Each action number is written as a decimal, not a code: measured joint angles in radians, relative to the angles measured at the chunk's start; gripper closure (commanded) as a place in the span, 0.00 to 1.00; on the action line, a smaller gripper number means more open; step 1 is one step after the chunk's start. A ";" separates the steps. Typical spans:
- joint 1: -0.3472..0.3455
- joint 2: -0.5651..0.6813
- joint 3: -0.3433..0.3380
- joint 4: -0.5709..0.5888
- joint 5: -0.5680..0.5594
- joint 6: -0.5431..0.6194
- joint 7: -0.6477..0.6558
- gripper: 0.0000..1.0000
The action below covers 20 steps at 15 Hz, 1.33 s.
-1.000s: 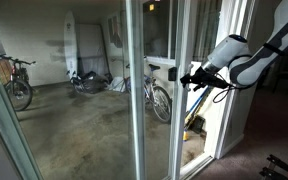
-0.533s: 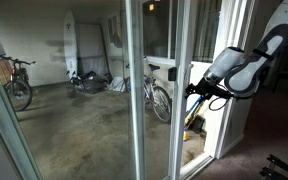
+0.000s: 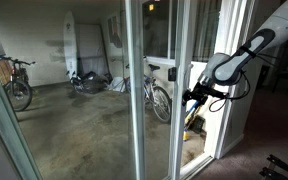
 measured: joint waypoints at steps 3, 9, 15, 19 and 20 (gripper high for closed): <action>-0.220 0.001 0.217 0.041 0.031 -0.259 -0.165 0.00; -0.373 -0.127 0.366 0.088 0.198 -0.604 -0.465 0.00; -0.164 -0.334 0.191 0.088 0.436 -0.612 -0.698 0.00; 0.122 -0.426 -0.065 0.076 0.492 -0.610 -0.751 0.00; 0.201 -0.444 -0.141 0.071 0.497 -0.608 -0.754 0.00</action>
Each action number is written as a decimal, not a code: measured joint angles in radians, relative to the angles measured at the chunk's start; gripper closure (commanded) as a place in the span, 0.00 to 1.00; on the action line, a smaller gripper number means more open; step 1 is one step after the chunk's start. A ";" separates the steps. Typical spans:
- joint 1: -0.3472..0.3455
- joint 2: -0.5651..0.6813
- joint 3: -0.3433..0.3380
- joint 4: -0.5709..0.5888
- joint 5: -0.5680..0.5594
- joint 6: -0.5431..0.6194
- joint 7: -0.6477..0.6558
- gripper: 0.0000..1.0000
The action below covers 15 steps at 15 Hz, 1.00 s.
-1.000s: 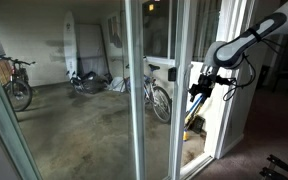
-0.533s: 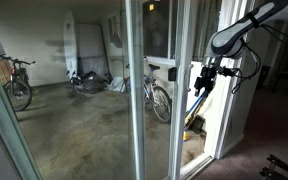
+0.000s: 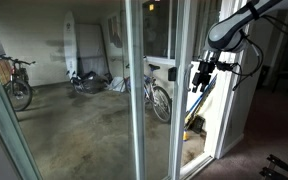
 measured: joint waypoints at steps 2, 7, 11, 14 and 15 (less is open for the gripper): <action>0.164 -0.032 -0.159 -0.016 0.001 0.018 0.000 0.00; 0.487 -0.084 -0.456 -0.082 -0.005 0.115 0.000 0.00; 0.609 -0.089 -0.542 -0.106 -0.006 0.193 0.000 0.00; 0.662 -0.090 -0.569 -0.107 -0.006 0.235 0.001 0.00; 0.676 -0.090 -0.573 -0.109 -0.006 0.250 0.001 0.00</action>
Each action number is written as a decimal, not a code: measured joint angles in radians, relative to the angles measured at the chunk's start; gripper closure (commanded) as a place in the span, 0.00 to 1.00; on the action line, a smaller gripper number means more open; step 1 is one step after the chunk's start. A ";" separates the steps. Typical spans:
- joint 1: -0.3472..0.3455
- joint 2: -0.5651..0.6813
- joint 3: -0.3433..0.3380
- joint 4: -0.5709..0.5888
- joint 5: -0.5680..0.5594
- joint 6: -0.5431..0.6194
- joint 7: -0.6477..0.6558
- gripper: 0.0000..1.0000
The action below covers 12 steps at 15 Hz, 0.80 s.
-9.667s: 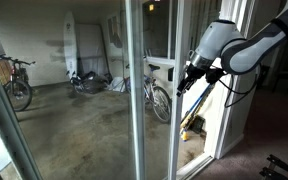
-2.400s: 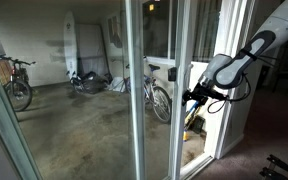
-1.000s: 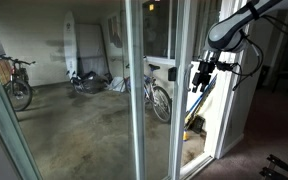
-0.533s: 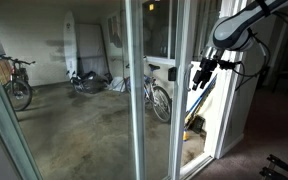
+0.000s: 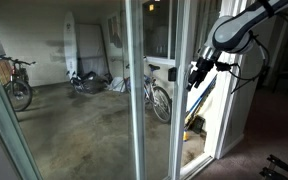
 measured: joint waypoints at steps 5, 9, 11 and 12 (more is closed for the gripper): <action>0.060 -0.004 -0.002 -0.016 0.000 0.062 0.000 0.47; 0.098 -0.019 -0.001 -0.037 -0.002 0.106 0.000 0.74; 0.112 -0.028 -0.001 -0.050 -0.006 0.138 0.000 0.87; 0.118 -0.032 0.000 -0.058 -0.015 0.161 0.003 0.93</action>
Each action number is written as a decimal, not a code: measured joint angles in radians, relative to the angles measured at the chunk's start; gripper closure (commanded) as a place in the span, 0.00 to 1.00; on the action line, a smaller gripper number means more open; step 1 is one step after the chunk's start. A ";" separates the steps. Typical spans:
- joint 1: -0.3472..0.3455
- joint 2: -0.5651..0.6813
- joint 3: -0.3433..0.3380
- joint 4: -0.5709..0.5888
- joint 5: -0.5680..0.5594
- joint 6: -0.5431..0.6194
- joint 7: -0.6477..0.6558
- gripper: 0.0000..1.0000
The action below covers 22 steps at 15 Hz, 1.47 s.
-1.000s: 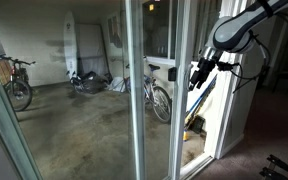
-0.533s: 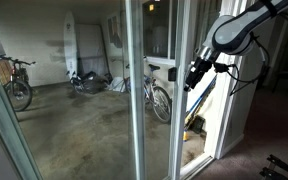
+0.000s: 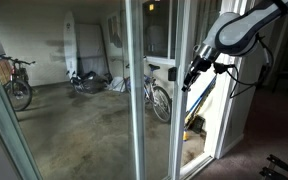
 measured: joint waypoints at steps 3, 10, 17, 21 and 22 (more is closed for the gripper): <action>0.004 -0.007 0.002 -0.024 -0.051 0.074 0.026 0.97; -0.018 -0.009 0.004 -0.051 -0.252 0.200 0.184 0.93; -0.111 -0.022 0.009 -0.052 -0.508 0.224 0.397 0.95; -0.134 -0.026 0.019 -0.052 -0.602 0.224 0.498 0.95; -0.137 -0.026 0.020 -0.052 -0.622 0.224 0.519 0.95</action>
